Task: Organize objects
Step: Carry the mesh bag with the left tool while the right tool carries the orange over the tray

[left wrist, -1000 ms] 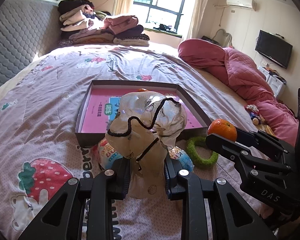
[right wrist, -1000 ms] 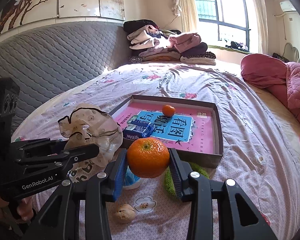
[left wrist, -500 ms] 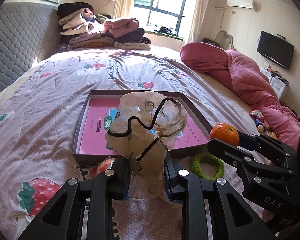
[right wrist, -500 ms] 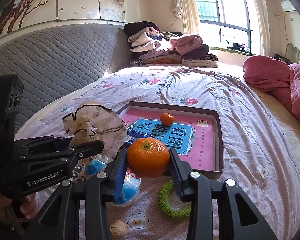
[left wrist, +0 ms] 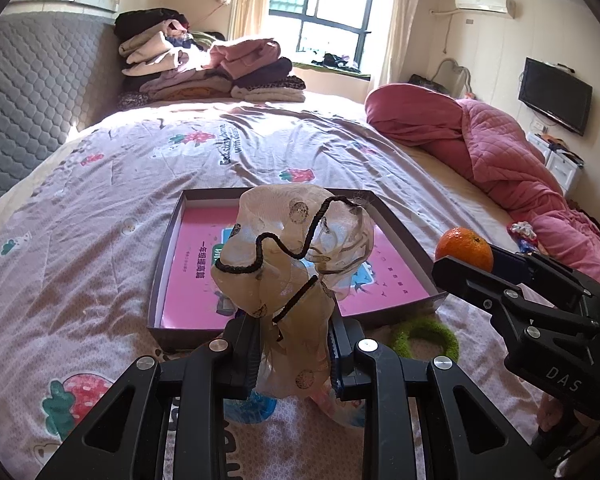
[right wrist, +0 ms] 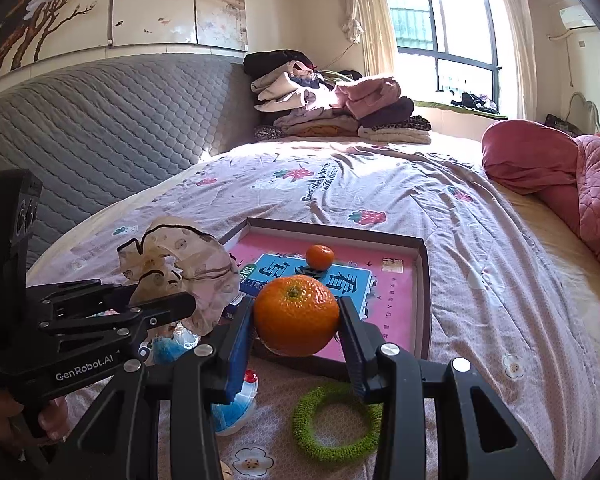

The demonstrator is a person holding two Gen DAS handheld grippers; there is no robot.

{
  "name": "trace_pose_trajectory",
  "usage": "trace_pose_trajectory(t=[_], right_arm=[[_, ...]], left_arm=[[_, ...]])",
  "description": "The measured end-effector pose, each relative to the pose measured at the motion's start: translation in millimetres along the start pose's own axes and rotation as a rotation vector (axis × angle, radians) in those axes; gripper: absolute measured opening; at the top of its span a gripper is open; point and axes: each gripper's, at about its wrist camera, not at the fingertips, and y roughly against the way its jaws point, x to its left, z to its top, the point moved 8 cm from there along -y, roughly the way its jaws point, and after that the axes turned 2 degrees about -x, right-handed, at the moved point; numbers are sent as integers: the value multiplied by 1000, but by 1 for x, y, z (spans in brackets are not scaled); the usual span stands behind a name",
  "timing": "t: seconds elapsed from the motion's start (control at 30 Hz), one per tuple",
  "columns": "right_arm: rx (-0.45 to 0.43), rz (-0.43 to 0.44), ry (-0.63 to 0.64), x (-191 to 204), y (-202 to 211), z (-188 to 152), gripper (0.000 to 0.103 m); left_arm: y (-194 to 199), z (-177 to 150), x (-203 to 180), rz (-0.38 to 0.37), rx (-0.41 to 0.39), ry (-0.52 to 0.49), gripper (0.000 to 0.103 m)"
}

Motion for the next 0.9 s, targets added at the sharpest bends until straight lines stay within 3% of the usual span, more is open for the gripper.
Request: trace_pose_trajectory(t=[0.37, 0.9], right_arm=[[-15, -17, 23, -5, -4, 10, 41], [-19, -40, 37, -17, -17, 17, 41]], left_arm=[[-7, 8, -4, 10, -3, -28, 27], [-21, 21, 29, 59, 3, 13, 28]])
